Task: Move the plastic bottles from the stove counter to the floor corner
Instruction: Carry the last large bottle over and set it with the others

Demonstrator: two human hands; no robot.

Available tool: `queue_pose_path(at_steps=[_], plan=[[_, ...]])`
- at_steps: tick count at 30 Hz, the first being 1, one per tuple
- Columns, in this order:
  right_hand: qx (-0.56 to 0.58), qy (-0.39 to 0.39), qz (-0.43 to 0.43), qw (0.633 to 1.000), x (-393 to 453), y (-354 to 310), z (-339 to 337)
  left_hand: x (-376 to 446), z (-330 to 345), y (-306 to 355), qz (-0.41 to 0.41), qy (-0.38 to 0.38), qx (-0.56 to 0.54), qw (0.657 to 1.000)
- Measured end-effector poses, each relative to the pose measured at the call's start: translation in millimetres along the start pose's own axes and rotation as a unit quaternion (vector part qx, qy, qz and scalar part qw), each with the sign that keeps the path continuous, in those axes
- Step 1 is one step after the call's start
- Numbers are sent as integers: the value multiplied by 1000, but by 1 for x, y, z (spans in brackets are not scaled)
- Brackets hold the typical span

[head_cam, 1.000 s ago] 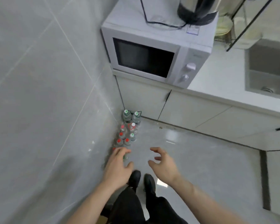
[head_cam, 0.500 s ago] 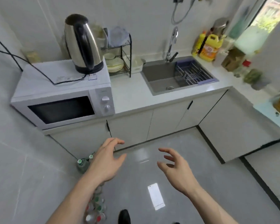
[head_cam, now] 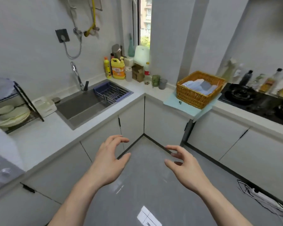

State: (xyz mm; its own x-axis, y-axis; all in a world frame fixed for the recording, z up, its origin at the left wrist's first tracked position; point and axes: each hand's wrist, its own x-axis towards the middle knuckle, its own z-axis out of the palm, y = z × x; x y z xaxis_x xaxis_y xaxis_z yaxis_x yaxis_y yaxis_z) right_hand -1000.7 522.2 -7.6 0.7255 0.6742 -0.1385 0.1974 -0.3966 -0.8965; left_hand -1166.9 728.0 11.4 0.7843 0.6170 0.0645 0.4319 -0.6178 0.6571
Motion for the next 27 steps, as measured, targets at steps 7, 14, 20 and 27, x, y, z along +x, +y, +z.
queue_pose_path(at_steps=[7,14,20,27], plan=[[9,75,11,997,17,43,-101,62,78,91,94,-69,-3,993],[12,167,37,985,52,76,-190,155,146,168,175,-134,-2,976],[6,241,70,968,99,95,-262,242,199,227,239,-175,-22,955],[21,319,110,941,127,110,-333,326,264,298,325,-232,-22,916]])
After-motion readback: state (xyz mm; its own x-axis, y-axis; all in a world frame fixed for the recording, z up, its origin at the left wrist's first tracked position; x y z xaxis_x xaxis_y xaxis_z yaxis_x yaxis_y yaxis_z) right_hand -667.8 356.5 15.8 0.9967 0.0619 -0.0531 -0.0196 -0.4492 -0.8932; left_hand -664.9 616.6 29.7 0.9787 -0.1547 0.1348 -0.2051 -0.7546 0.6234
